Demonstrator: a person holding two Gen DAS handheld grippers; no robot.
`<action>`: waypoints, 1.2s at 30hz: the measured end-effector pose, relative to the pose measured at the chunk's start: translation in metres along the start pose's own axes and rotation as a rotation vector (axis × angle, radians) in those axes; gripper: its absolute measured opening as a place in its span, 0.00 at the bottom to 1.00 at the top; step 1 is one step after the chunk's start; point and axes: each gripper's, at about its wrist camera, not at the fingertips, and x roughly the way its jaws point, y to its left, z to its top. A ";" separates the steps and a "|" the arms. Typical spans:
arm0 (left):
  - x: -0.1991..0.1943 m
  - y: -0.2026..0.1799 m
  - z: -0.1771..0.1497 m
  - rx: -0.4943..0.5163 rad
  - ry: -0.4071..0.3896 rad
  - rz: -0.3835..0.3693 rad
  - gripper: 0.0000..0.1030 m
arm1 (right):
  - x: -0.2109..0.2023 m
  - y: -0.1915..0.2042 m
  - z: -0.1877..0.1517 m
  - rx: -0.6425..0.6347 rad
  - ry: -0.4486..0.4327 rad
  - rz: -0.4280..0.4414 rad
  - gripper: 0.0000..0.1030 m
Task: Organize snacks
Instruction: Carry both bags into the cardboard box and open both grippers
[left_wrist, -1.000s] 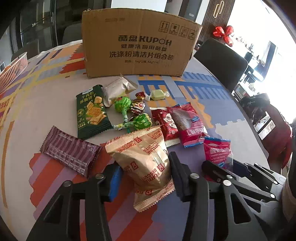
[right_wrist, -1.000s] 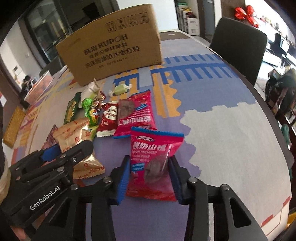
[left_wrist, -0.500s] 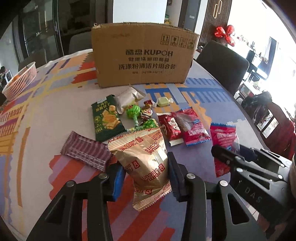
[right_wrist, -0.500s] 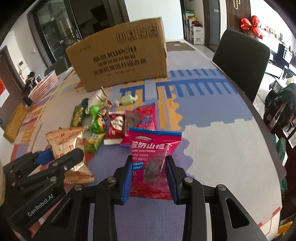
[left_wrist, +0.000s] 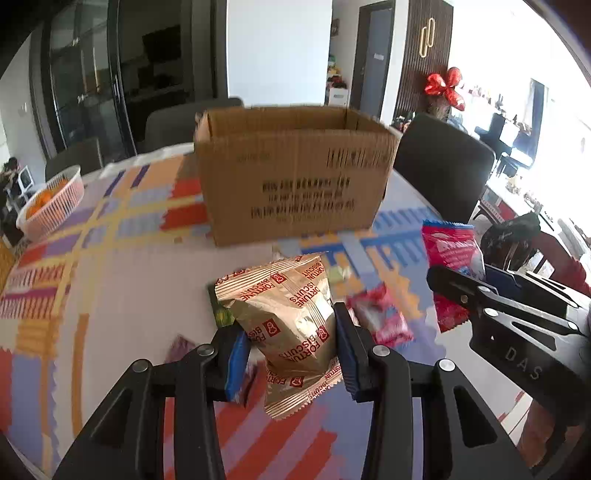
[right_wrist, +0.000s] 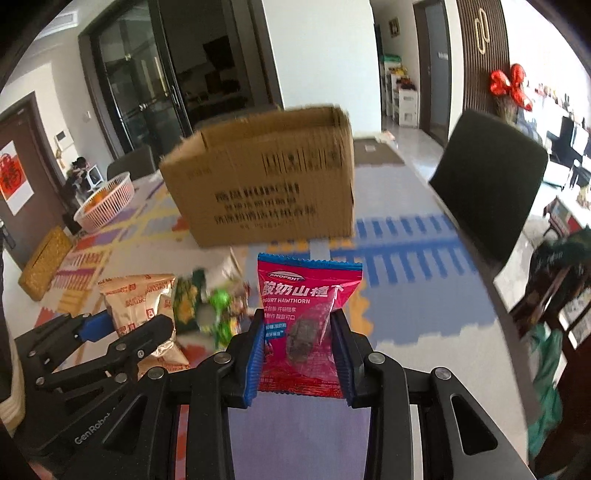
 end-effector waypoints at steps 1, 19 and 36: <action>-0.003 0.001 0.007 0.004 -0.014 0.008 0.41 | -0.001 0.001 0.005 -0.005 -0.009 0.002 0.34; -0.024 0.021 0.120 0.071 -0.155 0.073 0.41 | 0.002 0.022 0.117 -0.062 -0.069 0.066 0.34; 0.042 0.045 0.199 0.016 -0.033 0.024 0.41 | 0.060 0.018 0.201 -0.080 0.014 0.036 0.34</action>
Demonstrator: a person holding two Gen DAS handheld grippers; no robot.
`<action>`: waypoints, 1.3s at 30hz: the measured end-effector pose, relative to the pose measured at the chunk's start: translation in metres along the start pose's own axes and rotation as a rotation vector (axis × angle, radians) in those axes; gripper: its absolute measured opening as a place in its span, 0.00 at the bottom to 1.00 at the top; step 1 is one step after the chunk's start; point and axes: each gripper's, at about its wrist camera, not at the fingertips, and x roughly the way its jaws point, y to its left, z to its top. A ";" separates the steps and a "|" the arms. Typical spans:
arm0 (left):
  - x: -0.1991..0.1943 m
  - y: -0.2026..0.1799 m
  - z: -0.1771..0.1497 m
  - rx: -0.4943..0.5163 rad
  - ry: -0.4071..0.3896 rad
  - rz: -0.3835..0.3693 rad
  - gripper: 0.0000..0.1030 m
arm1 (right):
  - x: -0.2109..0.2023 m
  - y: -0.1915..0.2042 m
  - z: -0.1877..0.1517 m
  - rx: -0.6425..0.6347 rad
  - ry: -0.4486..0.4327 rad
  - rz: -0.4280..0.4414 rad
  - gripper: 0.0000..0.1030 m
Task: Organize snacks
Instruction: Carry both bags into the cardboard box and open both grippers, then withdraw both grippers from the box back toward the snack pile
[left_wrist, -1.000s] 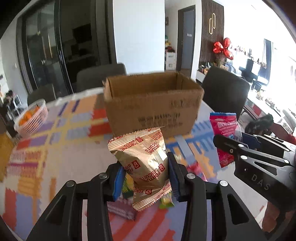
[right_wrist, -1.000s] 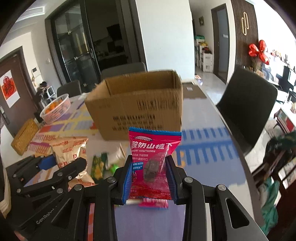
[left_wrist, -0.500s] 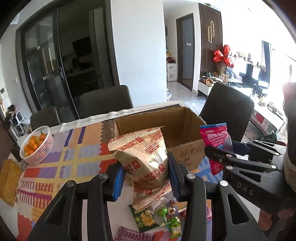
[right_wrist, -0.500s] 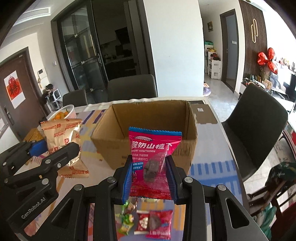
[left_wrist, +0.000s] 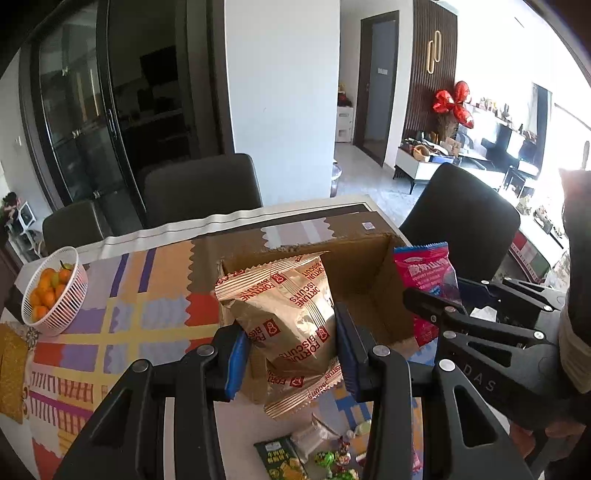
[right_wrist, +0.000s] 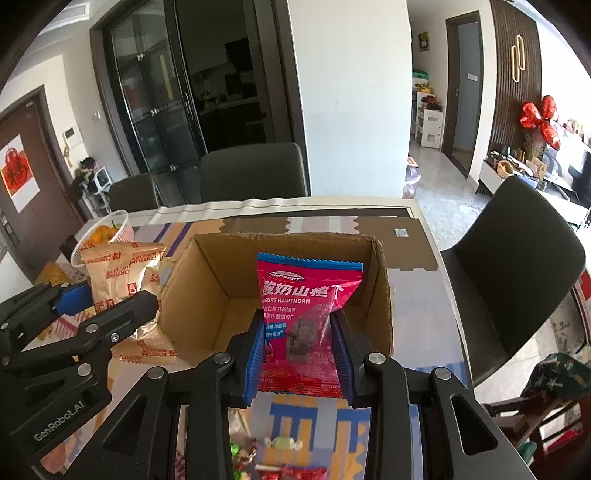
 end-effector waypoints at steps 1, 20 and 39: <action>0.004 0.001 0.002 -0.005 0.007 0.000 0.41 | 0.006 -0.001 0.005 0.000 0.011 -0.004 0.34; 0.020 0.014 -0.004 -0.033 0.051 0.083 0.66 | 0.045 -0.003 0.005 -0.076 0.092 -0.086 0.55; -0.072 0.000 -0.064 0.023 -0.036 0.105 0.77 | -0.048 0.020 -0.048 -0.095 -0.048 -0.110 0.75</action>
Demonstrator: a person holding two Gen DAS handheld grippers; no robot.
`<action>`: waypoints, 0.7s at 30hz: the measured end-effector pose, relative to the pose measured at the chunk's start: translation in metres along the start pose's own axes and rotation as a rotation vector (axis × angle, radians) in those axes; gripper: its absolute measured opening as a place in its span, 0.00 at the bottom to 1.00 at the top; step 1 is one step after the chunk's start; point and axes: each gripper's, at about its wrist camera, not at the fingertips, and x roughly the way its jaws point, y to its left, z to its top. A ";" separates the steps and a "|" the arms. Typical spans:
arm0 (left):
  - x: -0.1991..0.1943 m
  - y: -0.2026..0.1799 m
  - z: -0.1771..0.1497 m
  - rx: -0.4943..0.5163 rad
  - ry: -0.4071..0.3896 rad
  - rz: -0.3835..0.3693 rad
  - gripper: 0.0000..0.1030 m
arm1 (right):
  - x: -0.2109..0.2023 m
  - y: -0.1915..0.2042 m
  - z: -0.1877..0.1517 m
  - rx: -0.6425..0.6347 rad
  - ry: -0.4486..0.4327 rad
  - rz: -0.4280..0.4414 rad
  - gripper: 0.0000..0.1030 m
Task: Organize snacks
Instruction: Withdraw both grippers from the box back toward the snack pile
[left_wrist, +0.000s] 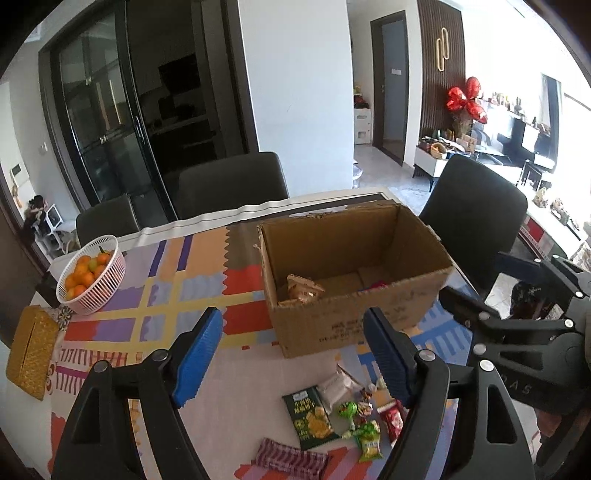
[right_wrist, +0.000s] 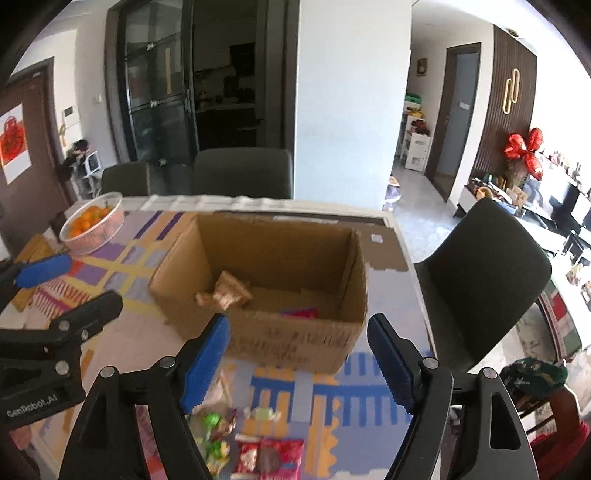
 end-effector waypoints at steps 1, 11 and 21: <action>-0.003 -0.001 -0.004 0.005 -0.001 -0.005 0.78 | -0.003 0.001 -0.003 -0.002 0.002 0.004 0.75; -0.026 -0.016 -0.044 0.068 -0.025 -0.024 0.78 | -0.030 0.006 -0.048 -0.014 0.011 -0.020 0.75; -0.031 -0.033 -0.082 0.109 -0.010 -0.055 0.78 | -0.044 0.003 -0.087 0.002 0.011 -0.033 0.75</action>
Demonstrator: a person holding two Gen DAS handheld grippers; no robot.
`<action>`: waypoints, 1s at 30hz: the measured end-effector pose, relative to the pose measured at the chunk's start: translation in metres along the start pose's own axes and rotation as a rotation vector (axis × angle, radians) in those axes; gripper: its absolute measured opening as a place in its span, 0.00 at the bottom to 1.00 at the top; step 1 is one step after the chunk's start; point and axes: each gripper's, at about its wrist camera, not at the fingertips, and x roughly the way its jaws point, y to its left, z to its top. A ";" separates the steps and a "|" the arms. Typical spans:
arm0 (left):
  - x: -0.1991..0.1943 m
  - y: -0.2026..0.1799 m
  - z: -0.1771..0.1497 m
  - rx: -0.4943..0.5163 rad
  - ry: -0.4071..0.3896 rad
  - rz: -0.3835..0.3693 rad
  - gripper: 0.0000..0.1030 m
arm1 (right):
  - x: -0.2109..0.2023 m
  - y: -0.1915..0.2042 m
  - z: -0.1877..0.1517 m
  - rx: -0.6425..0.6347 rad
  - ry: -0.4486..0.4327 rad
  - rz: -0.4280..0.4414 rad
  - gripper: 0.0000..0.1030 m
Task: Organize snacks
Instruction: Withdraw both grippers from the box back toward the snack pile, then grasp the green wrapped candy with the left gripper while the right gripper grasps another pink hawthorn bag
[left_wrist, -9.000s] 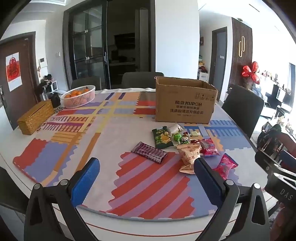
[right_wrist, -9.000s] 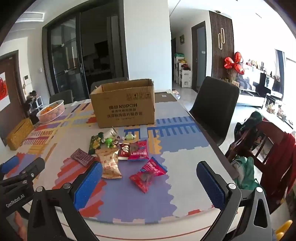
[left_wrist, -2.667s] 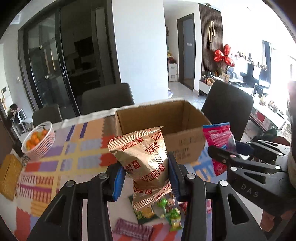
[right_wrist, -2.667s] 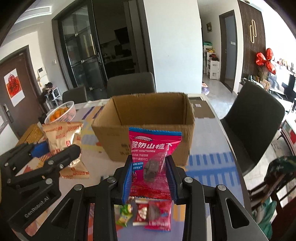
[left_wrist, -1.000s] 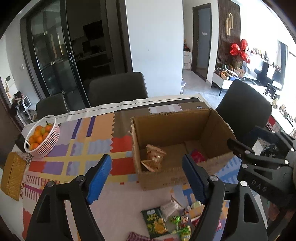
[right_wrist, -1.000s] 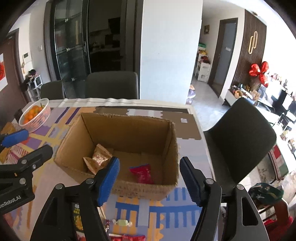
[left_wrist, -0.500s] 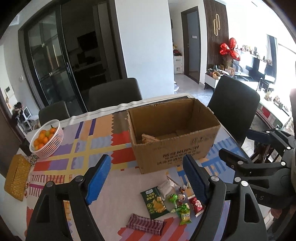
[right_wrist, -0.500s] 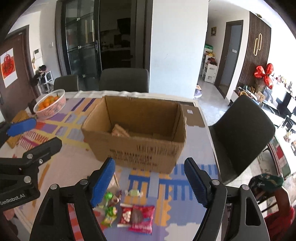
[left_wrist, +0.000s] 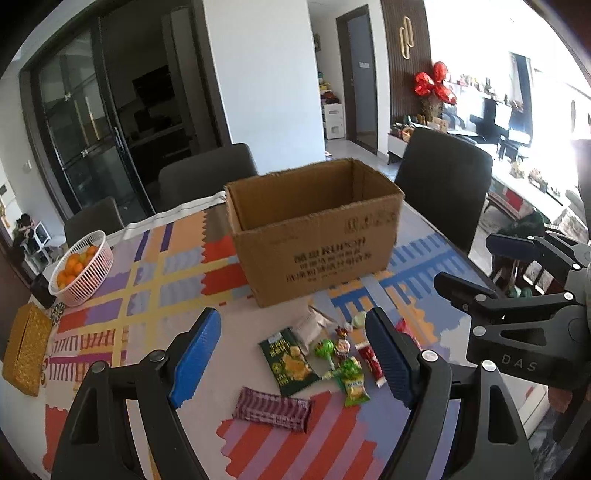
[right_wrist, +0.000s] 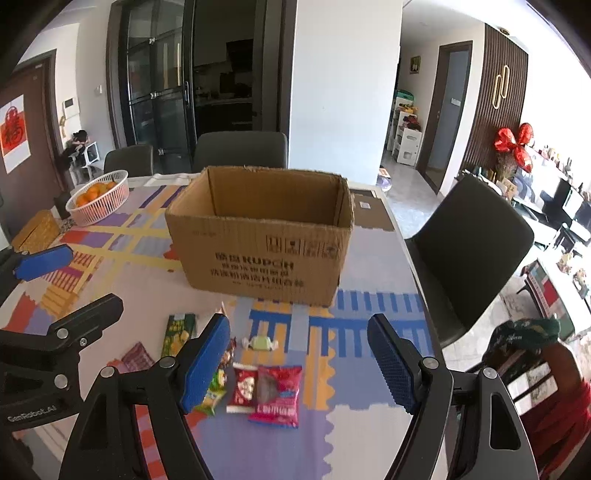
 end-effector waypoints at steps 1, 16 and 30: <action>0.000 -0.003 -0.004 0.009 -0.002 -0.004 0.78 | 0.000 0.000 -0.004 0.000 0.006 0.002 0.75; 0.034 -0.024 -0.056 0.092 0.076 -0.103 0.78 | 0.029 0.005 -0.071 0.004 0.163 0.030 0.75; 0.097 -0.027 -0.063 0.133 0.185 -0.257 0.54 | 0.084 0.011 -0.087 0.052 0.266 0.062 0.74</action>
